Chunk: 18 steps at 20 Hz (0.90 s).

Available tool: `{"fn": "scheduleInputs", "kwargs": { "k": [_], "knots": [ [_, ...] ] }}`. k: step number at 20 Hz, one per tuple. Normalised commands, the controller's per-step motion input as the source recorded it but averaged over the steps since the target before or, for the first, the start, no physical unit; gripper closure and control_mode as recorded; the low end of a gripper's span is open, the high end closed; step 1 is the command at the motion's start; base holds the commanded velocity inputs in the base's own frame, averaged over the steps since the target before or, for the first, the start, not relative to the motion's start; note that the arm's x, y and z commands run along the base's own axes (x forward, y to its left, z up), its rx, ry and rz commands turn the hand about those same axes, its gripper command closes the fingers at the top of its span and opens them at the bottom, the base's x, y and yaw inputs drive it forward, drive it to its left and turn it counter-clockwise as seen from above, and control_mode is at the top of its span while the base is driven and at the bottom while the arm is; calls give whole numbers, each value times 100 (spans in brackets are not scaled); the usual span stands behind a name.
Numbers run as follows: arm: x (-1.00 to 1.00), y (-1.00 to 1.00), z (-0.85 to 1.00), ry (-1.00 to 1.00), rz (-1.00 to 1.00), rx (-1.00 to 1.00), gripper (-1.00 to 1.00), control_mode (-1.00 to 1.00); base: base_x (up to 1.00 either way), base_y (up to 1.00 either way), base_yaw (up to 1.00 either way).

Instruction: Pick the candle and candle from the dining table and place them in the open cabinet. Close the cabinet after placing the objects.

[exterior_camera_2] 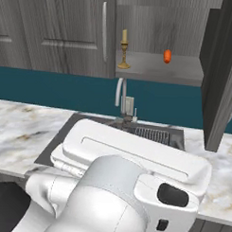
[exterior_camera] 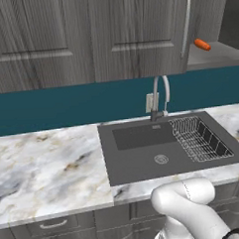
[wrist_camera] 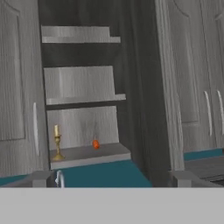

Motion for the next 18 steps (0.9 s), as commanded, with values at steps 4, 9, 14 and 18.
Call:
{"fn": "scheduleInputs", "kwargs": {
  "k": [4, 9, 14, 18],
  "knots": [
    [0, -81, -13, 0, -13, 0, -100, -100, 0, 0, 0],
    [0, -70, -13, 0, -3, 0, -100, -100, 0, 0, 0],
    [15, -47, -19, 0, 0, 0, -100, -100, 0, 0, 0],
    [11, -15, -2, -2, 10, 0, -100, -100, 0, 0, 0]
  ]
}}
